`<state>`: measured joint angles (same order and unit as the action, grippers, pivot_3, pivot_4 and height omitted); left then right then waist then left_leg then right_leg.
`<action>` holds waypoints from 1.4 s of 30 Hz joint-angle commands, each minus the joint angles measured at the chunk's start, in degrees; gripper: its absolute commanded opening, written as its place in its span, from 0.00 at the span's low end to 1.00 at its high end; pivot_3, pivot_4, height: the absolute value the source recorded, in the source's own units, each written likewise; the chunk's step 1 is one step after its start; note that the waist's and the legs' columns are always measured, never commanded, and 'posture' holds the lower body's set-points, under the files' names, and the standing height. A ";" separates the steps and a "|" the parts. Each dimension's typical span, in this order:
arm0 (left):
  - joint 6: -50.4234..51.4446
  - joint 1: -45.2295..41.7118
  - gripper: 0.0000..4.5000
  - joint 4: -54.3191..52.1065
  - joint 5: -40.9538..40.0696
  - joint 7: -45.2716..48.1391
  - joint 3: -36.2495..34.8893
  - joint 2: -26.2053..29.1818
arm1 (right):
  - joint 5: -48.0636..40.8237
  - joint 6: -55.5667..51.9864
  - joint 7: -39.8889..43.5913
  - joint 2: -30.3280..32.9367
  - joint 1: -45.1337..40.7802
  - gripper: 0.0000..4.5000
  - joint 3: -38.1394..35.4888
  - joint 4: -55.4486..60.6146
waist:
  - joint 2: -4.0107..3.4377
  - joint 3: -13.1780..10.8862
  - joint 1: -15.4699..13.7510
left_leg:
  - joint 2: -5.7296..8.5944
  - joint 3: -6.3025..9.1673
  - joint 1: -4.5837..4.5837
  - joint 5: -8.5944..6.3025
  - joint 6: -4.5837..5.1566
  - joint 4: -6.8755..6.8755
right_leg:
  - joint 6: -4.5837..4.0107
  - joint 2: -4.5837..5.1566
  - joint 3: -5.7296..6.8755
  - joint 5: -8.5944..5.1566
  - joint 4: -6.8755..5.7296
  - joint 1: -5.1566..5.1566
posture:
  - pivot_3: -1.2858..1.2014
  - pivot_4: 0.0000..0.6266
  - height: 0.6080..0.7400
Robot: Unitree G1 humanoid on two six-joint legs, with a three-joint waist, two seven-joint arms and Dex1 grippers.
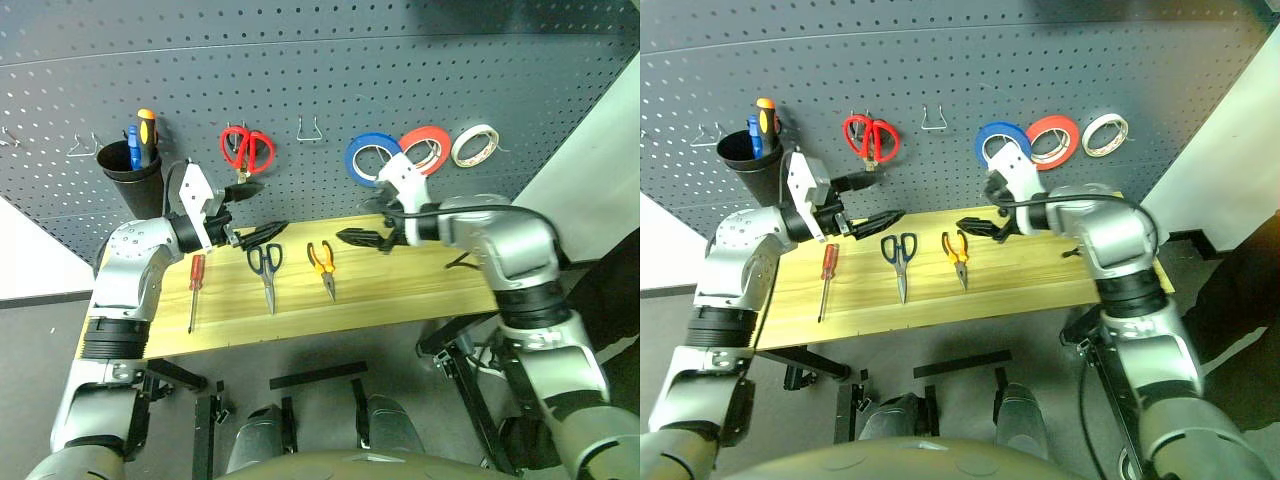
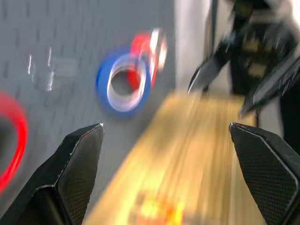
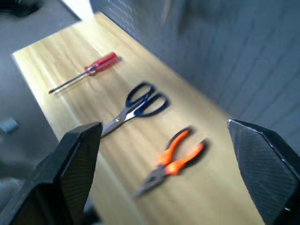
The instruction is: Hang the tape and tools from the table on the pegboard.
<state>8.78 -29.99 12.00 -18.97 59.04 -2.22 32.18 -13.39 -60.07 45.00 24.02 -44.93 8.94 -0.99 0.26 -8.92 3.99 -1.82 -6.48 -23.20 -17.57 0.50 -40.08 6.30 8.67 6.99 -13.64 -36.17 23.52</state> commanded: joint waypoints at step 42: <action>2.30 5.38 1.00 2.56 8.60 -0.83 5.53 2.00 | 12.87 23.20 -20.51 -21.18 -24.75 0.99 -1.90 -63.44 | -0.24 -11.35 -1.80 | -0.04 -0.02 -0.89 -0.03 0.06 0.11 | -0.01 0.03 -0.20 -0.01 -0.23 1.30 | 0.54 0.65 1.00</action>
<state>11.04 -25.08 16.65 -10.49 58.36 3.63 33.40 -1.50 -38.10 24.95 3.66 -69.53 6.54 -64.39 0.02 -20.28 2.19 -1.86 -6.51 -24.11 -17.60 0.56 -39.97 6.30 8.70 6.80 -13.64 -36.39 24.84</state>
